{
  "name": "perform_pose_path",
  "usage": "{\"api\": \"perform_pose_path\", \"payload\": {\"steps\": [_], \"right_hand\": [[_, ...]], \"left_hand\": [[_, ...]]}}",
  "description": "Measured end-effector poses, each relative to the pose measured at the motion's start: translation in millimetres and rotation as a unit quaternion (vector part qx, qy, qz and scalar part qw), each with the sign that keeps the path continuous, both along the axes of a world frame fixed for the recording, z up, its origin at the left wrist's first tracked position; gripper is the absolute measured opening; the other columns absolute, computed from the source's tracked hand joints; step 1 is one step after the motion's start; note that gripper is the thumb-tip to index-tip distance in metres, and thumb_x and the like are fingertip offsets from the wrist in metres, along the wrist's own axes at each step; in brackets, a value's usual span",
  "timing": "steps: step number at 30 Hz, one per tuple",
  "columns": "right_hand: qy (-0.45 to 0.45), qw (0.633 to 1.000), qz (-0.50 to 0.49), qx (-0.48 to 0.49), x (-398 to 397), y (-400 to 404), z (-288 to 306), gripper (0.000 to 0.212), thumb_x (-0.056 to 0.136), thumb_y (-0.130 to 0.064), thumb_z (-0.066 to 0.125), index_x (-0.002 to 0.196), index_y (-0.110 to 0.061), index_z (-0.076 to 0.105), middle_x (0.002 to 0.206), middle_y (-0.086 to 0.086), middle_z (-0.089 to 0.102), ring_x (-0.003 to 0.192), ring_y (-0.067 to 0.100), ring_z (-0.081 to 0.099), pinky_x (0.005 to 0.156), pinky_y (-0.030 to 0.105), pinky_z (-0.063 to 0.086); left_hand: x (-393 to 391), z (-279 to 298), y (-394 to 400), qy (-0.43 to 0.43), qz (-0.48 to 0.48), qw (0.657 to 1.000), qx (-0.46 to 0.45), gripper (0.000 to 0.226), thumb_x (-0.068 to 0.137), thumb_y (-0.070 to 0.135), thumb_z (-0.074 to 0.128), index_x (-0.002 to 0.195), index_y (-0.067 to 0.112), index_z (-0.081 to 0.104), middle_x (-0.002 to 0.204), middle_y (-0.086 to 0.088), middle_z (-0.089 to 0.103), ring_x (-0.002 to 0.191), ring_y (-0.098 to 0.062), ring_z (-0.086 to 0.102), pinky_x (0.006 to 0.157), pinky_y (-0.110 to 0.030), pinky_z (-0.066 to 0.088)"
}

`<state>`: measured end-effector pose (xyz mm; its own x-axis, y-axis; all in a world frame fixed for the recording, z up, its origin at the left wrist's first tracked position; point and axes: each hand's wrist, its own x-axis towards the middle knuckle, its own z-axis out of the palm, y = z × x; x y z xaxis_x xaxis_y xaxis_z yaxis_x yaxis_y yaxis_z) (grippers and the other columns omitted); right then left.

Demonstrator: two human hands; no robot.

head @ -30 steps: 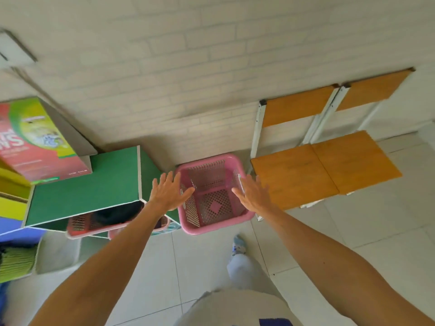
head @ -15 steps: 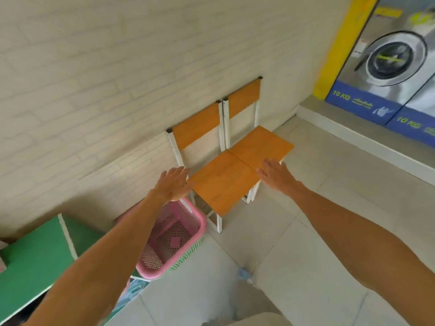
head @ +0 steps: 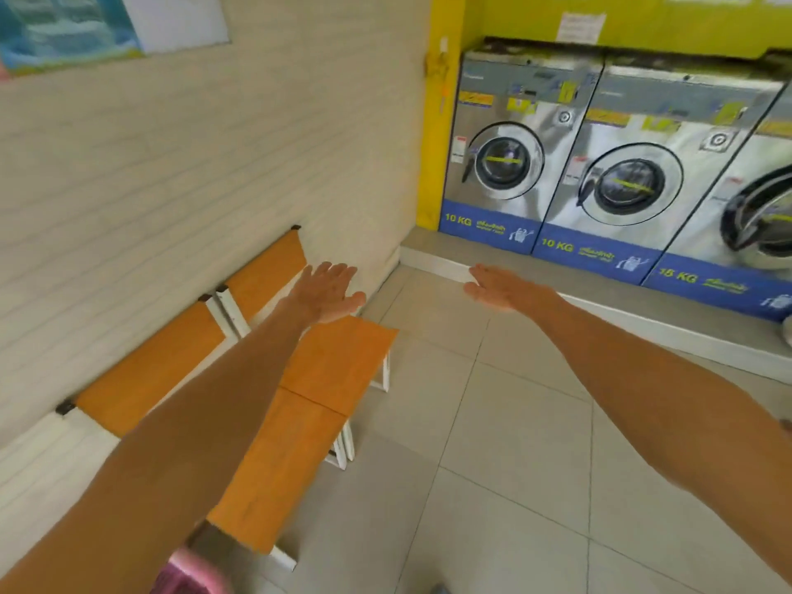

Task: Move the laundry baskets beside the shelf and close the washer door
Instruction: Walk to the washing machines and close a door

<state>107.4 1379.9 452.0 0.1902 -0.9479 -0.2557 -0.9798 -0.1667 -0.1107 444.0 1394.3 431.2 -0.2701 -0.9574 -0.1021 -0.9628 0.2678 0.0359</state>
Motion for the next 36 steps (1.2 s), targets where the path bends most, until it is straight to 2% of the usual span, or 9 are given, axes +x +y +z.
{"api": "perform_pose_path", "payload": {"steps": [2, 5, 9, 15, 23, 28, 33, 35, 36], "right_hand": [[-0.007, 0.999, -0.022, -0.023, -36.1, -41.8, 10.6, 0.057, 0.103, -0.044, 0.034, 0.147, -0.007, 0.037, 0.155, 0.017, 0.037, 0.140, 0.035, 0.039, 0.111, 0.046, 0.034], [-0.022, 0.998, -0.050, -0.030, -83.4, -94.5, 15.5, 0.049, 0.101, -0.041, 0.033, 0.131, -0.005, 0.048, 0.139, 0.017, 0.050, 0.126, 0.035, 0.050, 0.103, 0.047, 0.042], [-0.029, 0.997, -0.073, -0.020, -133.3, -165.0, 12.1, 0.040, 0.101, -0.038, 0.031, 0.115, -0.005, 0.051, 0.117, 0.012, 0.053, 0.112, 0.031, 0.052, 0.094, 0.045, 0.041], [-0.054, 0.991, -0.119, -0.006, -194.5, -284.8, -1.3, 0.053, 0.104, -0.038, 0.033, 0.143, -0.003, 0.042, 0.151, 0.017, 0.041, 0.139, 0.036, 0.039, 0.114, 0.049, 0.032], [-0.105, 0.973, -0.206, -0.021, -284.6, -467.3, -10.8, 0.062, 0.104, -0.046, 0.035, 0.151, -0.005, 0.035, 0.156, 0.017, 0.038, 0.142, 0.036, 0.038, 0.114, 0.047, 0.032], [-0.104, 0.964, -0.246, 0.003, -348.9, -550.9, -24.3, 0.066, 0.105, -0.046, 0.033, 0.158, -0.010, 0.022, 0.165, 0.011, 0.022, 0.151, 0.031, 0.023, 0.121, 0.045, 0.022], [-0.123, 0.950, -0.286, 0.009, -427.1, -639.6, -43.6, 0.066, 0.104, -0.044, 0.038, 0.157, -0.008, 0.024, 0.163, 0.013, 0.027, 0.150, 0.031, 0.027, 0.120, 0.045, 0.026], [-0.127, 0.949, -0.289, 0.009, -462.1, -676.4, -50.6, 0.064, 0.104, -0.043, 0.039, 0.156, -0.008, 0.027, 0.160, 0.013, 0.032, 0.147, 0.030, 0.031, 0.118, 0.044, 0.029], [-0.121, 0.950, -0.288, 0.012, -480.6, -695.9, -52.9, 0.064, 0.104, -0.044, 0.039, 0.156, -0.008, 0.026, 0.160, 0.013, 0.033, 0.147, 0.030, 0.033, 0.118, 0.044, 0.029]], "left_hand": [[-40.3, 8.7, -47.2, 0.003, -0.013, 1.000, -0.018, 0.070, 0.097, 0.057, 0.030, 0.156, 0.019, 0.025, 0.164, -0.005, 0.026, 0.150, -0.030, 0.024, 0.121, -0.053, 0.019], [-89.6, 20.1, -110.7, 0.018, -0.032, 0.999, -0.024, 0.069, 0.098, 0.055, 0.031, 0.155, 0.017, 0.028, 0.162, -0.006, 0.030, 0.149, -0.030, 0.025, 0.121, -0.052, 0.018], [-140.3, 26.9, -193.6, 0.017, -0.043, 0.999, -0.019, 0.068, 0.100, 0.053, 0.032, 0.156, 0.015, 0.026, 0.163, -0.008, 0.028, 0.150, -0.030, 0.023, 0.123, -0.052, 0.015], [-197.8, 13.1, -333.4, -0.001, -0.059, 0.998, -0.002, 0.068, 0.101, 0.052, 0.033, 0.156, 0.014, 0.025, 0.163, -0.008, 0.027, 0.150, -0.031, 0.023, 0.123, -0.052, 0.016], [-282.0, 12.2, -556.6, -0.014, -0.113, 0.993, -0.006, 0.065, 0.098, 0.049, 0.037, 0.153, 0.015, 0.030, 0.159, -0.009, 0.034, 0.146, -0.031, 0.030, 0.119, -0.052, 0.023], [-356.6, 1.6, -668.4, -0.011, -0.148, 0.989, 0.012, 0.068, 0.095, 0.051, 0.040, 0.153, 0.016, 0.031, 0.159, -0.009, 0.035, 0.147, -0.031, 0.030, 0.119, -0.053, 0.024], [-439.3, -18.9, -773.9, -0.028, -0.166, 0.986, 0.025, 0.070, 0.095, 0.054, 0.041, 0.153, 0.016, 0.032, 0.158, -0.008, 0.036, 0.147, -0.031, 0.032, 0.119, -0.054, 0.025], [-474.5, -22.7, -818.5, -0.010, -0.162, 0.986, 0.026, 0.063, 0.094, 0.053, 0.045, 0.144, 0.015, 0.042, 0.151, -0.009, 0.046, 0.138, -0.030, 0.043, 0.115, -0.052, 0.033], [-492.6, -23.0, -842.5, 0.006, -0.161, 0.987, 0.022, 0.056, 0.092, 0.052, 0.048, 0.134, 0.015, 0.048, 0.142, -0.010, 0.053, 0.128, -0.030, 0.050, 0.108, -0.049, 0.040]]}}
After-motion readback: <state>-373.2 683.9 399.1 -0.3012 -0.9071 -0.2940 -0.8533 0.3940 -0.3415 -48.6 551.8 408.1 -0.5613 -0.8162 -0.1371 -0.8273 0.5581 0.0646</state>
